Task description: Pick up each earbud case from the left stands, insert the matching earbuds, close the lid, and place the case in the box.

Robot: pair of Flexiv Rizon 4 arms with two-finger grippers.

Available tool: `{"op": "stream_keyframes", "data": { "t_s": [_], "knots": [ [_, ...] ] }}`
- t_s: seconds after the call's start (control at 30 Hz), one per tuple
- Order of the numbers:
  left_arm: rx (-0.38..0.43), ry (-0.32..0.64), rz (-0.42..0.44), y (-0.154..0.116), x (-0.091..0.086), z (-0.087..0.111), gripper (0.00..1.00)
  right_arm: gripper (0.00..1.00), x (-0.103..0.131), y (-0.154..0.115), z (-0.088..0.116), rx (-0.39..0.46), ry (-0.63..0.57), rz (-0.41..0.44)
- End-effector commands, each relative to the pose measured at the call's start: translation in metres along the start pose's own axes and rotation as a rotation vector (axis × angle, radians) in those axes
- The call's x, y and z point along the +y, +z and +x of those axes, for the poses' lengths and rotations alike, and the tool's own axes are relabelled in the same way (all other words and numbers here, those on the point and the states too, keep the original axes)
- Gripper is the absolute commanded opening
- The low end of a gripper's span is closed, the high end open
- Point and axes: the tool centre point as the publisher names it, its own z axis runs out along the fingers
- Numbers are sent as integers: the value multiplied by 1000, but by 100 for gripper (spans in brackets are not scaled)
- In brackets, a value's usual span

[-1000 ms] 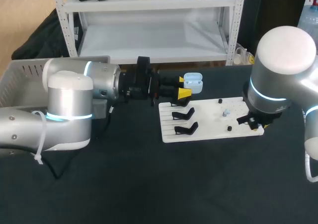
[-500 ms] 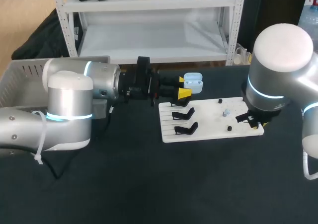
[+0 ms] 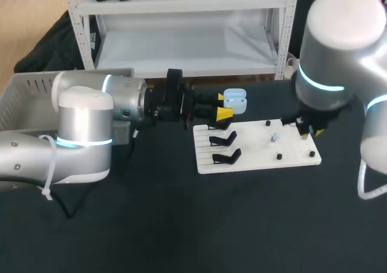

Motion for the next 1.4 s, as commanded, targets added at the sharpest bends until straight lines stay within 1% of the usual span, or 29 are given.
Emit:
{"op": "stream_keyframes", "data": {
  "t_s": [0.03,0.17,0.37,0.53,0.63,0.67,1.13,1.17,1.2,1.27,1.3,1.33,1.37,1.4],
  "knots": [
    [-3,1,0,0,0,1,0,0,6,-45,-11,47,3,6],
    [-3,1,0,0,0,1,0,0,17,-68,-20,78,4,6],
    [-3,1,0,0,0,1,0,0,43,-92,-26,129,-15,-10],
    [-3,1,0,0,0,1,0,0,66,-108,-30,118,-20,-25],
    [-3,1,0,0,0,1,0,0,74,-114,-31,79,-17,-45],
    [-3,1,0,0,0,1,0,0,75,-115,-31,66,-16,-48],
    [-3,1,0,0,0,1,0,0,75,-115,-31,66,-16,-48],
    [-3,1,0,0,0,1,0,0,81,-116,-35,45,17,-52],
    [-3,1,0,0,0,1,0,0,87,-116,-38,56,69,-56],
    [-3,1,0,0,0,1,0,0,96,-111,-43,123,195,-20],
    [-3,1,0,0,0,1,0,0,101,-109,-46,135,269,-29],
    [-3,1,0,0,0,1,0,0,103,-107,-49,159,359,-17],
    [-3,1,0,0,0,1,0,0,105,-104,-51,193,401,15],
    [-3,1,0,0,0,1,0,0,106,-103,-52,212,451,21]
  ]
}}
